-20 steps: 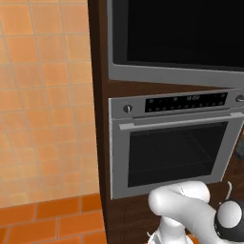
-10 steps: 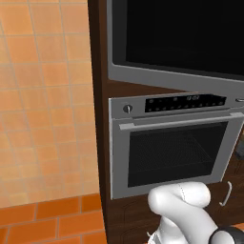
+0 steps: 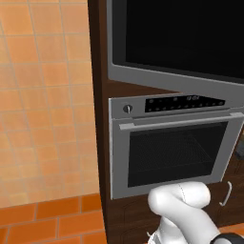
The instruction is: Open the microwave, place the bowl with waffle inside the microwave, then close the microwave door and turn it on.
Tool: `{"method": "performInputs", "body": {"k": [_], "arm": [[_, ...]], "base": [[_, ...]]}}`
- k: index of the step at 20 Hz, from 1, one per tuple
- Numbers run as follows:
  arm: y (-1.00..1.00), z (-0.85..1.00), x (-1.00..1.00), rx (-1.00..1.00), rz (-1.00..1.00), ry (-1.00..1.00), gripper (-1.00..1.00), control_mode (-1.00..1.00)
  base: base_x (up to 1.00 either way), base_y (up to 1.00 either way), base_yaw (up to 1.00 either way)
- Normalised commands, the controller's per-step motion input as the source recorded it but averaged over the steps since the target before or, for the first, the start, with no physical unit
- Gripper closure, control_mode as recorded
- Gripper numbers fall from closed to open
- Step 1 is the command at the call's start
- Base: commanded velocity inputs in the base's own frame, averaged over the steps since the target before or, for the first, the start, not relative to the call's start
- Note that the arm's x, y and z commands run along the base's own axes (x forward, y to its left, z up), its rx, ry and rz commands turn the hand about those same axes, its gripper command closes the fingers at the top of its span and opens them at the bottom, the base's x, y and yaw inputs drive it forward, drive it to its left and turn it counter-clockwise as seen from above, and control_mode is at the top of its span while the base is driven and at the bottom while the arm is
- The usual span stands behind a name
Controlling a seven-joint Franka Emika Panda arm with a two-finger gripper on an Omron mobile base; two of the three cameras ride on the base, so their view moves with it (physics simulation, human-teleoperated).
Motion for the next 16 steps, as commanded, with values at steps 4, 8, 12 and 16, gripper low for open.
{"method": "performInputs", "body": {"k": [4, 8, 12, 16], "arm": [[-0.59, 0.02, -0.04, 0.0, 0.05, -0.03, -1.0, -1.0], [-0.35, -0.52, 0.14, -0.07, 0.22, -0.17, -1.0, -1.0], [-0.31, -0.31, -0.01, -0.22, 0.35, -0.41, -1.0, -1.0], [-0.09, -0.34, 0.0, -0.36, 0.38, -0.36, -1.0, -1.0]], "base": [[0.0, 0.0, 0.0], [0.0, 0.0, 0.0], [0.0, 0.0, 0.0], [0.0, 0.0, 0.0]]}}
